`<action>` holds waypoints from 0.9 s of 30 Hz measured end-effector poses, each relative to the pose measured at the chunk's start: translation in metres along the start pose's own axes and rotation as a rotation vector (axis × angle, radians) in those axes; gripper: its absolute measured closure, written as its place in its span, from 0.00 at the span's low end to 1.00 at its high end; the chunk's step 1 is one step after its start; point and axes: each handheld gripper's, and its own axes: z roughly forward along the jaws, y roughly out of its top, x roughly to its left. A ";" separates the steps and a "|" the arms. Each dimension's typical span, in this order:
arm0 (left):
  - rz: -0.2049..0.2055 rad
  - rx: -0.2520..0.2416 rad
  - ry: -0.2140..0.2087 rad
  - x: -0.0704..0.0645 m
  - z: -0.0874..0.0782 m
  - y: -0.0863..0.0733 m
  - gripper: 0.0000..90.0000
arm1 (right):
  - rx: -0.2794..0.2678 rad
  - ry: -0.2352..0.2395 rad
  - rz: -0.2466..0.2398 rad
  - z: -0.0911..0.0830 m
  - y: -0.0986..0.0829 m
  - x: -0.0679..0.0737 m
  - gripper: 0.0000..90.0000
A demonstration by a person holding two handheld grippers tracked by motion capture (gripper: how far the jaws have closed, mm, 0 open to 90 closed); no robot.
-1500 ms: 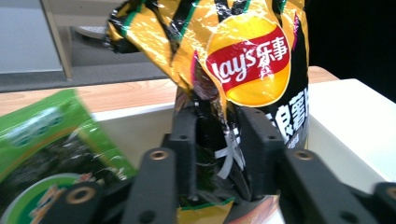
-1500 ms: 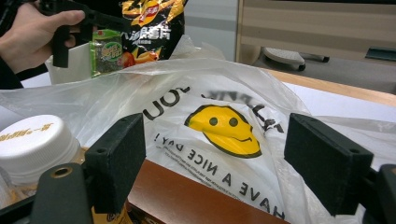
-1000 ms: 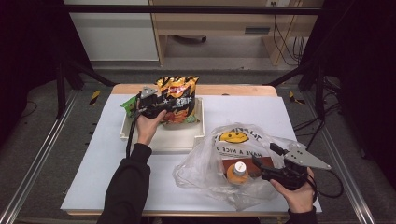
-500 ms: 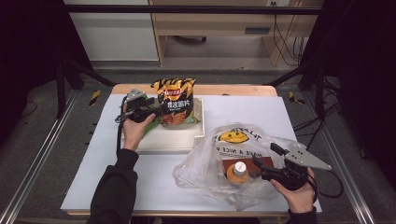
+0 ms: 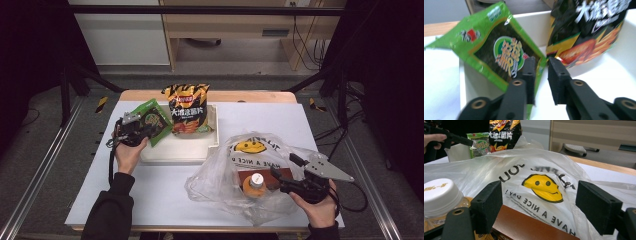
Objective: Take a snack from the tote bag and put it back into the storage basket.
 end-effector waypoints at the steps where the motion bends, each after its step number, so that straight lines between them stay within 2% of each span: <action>1: 0.000 0.008 0.010 -0.001 0.001 -0.002 0.90 | 0.001 -0.001 0.000 0.000 0.000 0.000 0.24; 3: 0.010 0.006 0.030 -0.004 0.003 -0.005 0.94 | 0.003 -0.001 0.000 0.000 0.000 0.000 0.24; 6: 0.011 0.024 0.040 -0.010 0.006 -0.004 0.97 | 0.002 -0.001 -0.002 0.000 0.000 0.000 0.25; 8: 0.028 0.041 0.054 -0.014 0.009 -0.005 0.98 | 0.000 0.000 -0.003 0.000 0.000 0.000 0.25; 15: 0.007 0.073 0.083 -0.014 0.020 -0.009 0.99 | -0.003 0.000 0.000 -0.001 0.000 0.000 0.25; 16: 0.013 0.106 0.102 -0.015 0.025 -0.011 0.99 | -0.003 0.002 0.002 0.000 0.000 0.000 0.25; 18: 0.053 0.130 0.165 -0.019 0.030 -0.012 0.98 | -0.002 0.001 -0.002 0.000 0.000 0.000 0.25; 24: 0.018 0.155 0.267 -0.020 0.034 -0.011 0.96 | -0.002 0.003 -0.001 0.000 0.000 0.000 0.25; 26: 0.035 0.170 0.296 -0.021 0.037 -0.010 0.93 | 0.000 0.002 -0.002 0.000 0.000 0.000 0.25; 27: 0.040 0.193 0.309 -0.022 0.038 -0.010 0.90 | 0.000 0.002 -0.003 0.000 0.000 0.000 0.25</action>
